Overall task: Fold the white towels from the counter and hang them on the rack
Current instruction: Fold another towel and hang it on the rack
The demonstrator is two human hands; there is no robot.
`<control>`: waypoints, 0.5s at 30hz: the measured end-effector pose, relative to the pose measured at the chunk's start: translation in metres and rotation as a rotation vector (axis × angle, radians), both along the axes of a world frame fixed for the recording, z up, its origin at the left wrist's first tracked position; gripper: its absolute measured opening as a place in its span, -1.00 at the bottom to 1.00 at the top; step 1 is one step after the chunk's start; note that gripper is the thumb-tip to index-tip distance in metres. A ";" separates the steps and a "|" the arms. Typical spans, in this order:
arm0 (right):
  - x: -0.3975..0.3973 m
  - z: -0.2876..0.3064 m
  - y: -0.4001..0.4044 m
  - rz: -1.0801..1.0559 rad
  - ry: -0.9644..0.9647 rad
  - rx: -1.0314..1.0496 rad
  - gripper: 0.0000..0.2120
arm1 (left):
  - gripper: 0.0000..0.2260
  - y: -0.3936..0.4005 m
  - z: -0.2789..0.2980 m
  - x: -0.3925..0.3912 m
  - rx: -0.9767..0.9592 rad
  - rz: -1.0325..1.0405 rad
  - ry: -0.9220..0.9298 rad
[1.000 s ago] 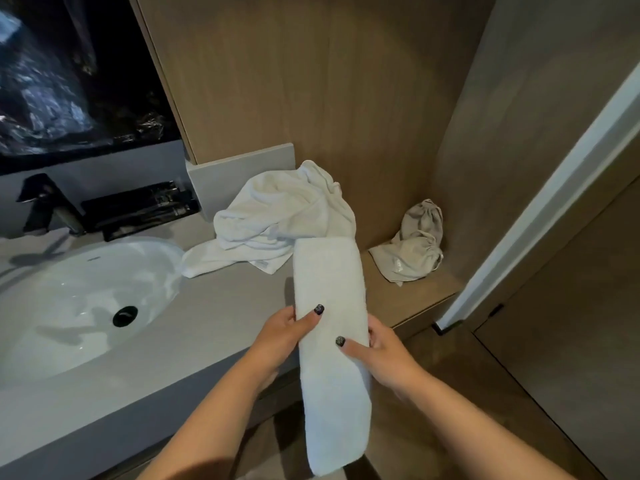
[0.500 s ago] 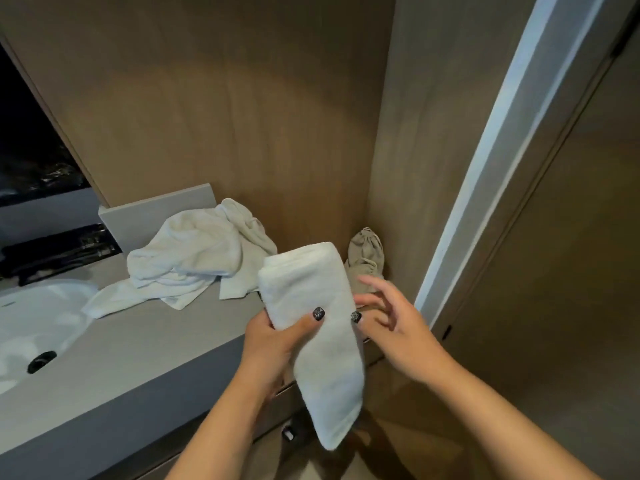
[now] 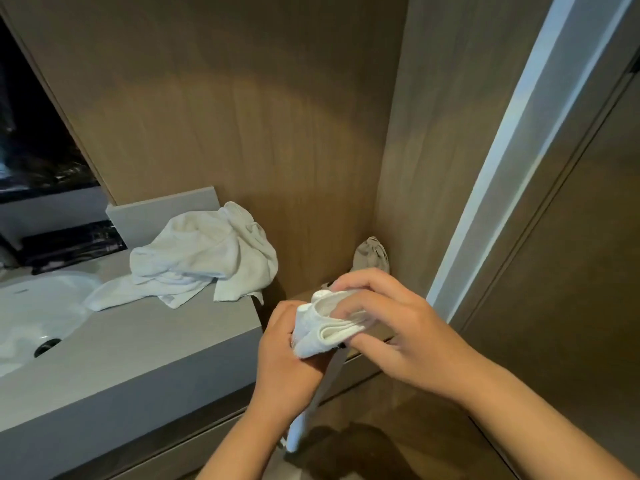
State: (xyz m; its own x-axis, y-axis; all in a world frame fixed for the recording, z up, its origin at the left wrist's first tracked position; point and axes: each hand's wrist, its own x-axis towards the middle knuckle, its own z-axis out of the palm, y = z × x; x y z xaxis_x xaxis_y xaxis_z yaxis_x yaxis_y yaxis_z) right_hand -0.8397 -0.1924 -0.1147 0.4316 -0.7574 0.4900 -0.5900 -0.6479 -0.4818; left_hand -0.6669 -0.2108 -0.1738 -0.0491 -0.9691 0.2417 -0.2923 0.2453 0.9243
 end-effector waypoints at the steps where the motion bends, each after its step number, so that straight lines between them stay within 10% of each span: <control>1: 0.000 -0.002 0.001 0.013 -0.005 -0.028 -0.80 | -0.60 0.003 -0.001 0.001 0.030 -0.015 0.030; 10: -0.014 -0.011 0.024 0.016 -0.205 -0.145 -0.80 | -0.52 0.011 0.009 0.019 0.402 -0.740 0.743; 15: -0.016 -0.006 0.032 0.015 -0.221 -0.196 -0.89 | -0.77 0.001 0.011 0.014 0.369 -0.618 0.491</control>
State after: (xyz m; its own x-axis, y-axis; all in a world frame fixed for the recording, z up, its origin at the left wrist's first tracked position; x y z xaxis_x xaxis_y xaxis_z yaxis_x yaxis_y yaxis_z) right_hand -0.8555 -0.1603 -0.1211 0.3087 -0.6337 0.7093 -0.4747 -0.7489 -0.4624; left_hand -0.6525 -0.2098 -0.1626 -0.5648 -0.8237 0.0497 0.2471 -0.1114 0.9626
